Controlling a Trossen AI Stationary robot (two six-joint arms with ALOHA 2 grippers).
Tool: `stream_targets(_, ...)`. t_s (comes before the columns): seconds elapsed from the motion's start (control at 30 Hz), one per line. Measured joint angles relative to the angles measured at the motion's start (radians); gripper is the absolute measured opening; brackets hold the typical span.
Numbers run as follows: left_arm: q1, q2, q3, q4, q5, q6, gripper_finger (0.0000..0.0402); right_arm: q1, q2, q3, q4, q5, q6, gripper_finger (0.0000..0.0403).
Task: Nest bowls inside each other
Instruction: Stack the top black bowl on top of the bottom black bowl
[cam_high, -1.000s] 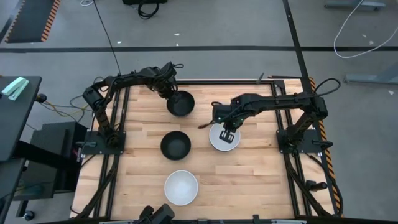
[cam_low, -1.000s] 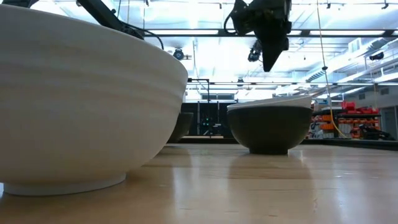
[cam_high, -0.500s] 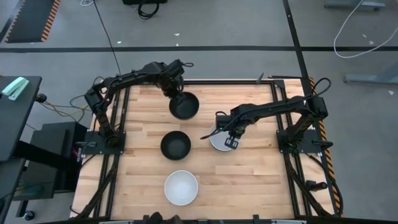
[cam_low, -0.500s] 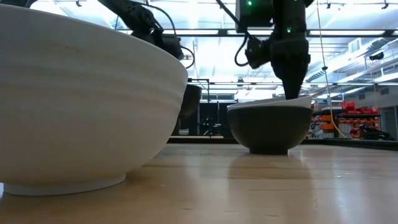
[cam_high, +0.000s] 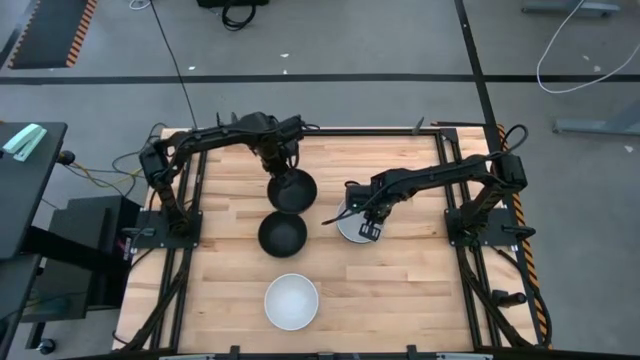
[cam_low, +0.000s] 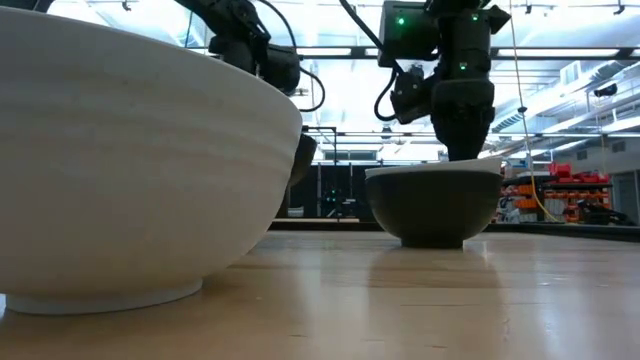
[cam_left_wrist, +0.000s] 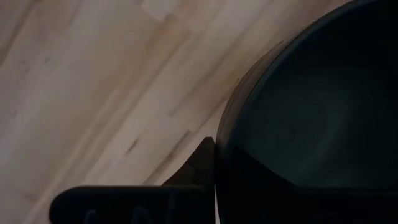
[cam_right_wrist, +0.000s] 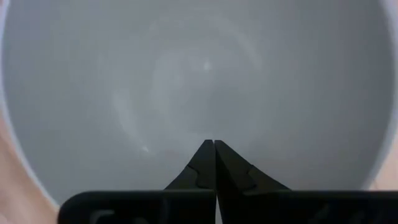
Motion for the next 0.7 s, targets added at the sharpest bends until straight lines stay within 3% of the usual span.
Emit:
stream_targets(0.3, -0.065, -0.037, 0.0, -0.027, -0.023, -0.057, 0.0011, -0.057, 0.0, -0.001, 0.061, -0.003, -0.139, 0.0)
stream_targets(0.7, -0.104, -0.188, 0.0, -0.104, -0.058, -0.236, 0.0011, -0.086, 0.0, -0.001, 0.141, -0.056, -0.265, 0.0)
